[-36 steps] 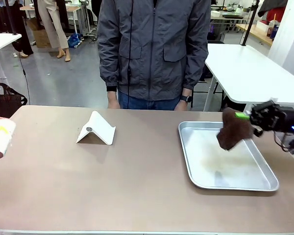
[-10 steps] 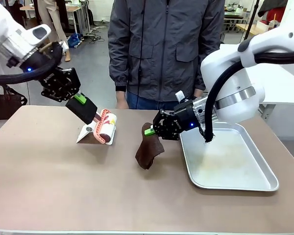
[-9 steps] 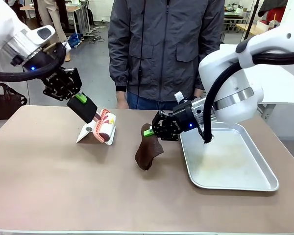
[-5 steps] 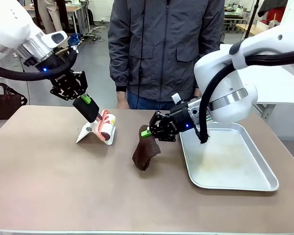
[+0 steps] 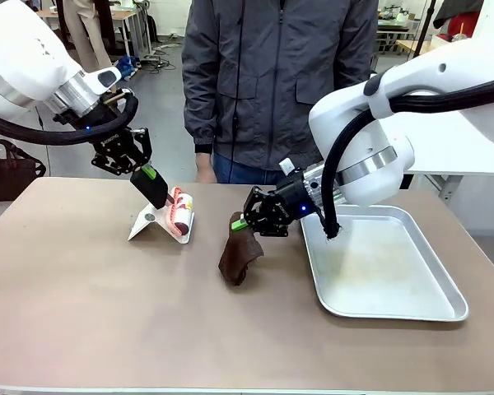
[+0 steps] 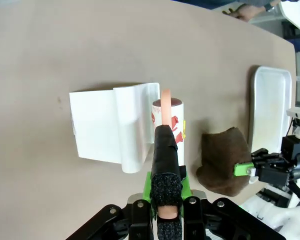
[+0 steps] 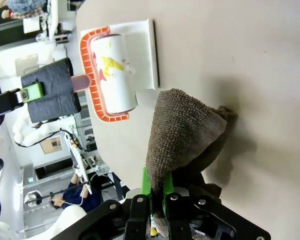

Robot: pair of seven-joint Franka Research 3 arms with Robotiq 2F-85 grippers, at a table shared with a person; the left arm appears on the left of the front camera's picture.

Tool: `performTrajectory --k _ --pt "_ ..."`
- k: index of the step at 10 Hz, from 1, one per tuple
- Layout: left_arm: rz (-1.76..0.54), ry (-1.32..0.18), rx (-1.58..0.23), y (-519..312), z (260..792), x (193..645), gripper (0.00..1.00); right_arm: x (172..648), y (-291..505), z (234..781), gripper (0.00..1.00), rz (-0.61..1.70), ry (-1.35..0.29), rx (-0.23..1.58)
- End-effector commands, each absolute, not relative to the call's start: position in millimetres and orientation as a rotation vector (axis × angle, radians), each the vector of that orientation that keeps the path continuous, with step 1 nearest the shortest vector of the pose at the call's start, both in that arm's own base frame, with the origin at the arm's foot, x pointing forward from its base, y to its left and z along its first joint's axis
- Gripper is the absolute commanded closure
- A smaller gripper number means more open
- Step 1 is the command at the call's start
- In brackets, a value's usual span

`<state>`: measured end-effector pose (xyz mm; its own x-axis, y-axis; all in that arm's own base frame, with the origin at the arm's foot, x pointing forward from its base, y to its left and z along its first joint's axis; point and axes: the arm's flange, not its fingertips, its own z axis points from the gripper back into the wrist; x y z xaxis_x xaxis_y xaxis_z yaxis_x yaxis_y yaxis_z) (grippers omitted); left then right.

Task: Clean the surface of the table.
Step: Return the Lint Roller and towel to their original positions.

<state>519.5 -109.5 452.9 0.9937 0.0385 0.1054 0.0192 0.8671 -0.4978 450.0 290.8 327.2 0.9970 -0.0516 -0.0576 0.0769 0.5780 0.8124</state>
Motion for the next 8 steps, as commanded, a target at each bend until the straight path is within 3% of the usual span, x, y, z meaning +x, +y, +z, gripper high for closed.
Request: performTrajectory --k 1,8 --pt "0.045 -0.116 -0.502 -116 450 519 0.78 459 298 334 0.90 -0.096 0.048 0.926" --pt "-0.001 -0.103 -0.486 -112 430 528 0.78 465 304 332 0.90 -0.091 0.064 0.904"
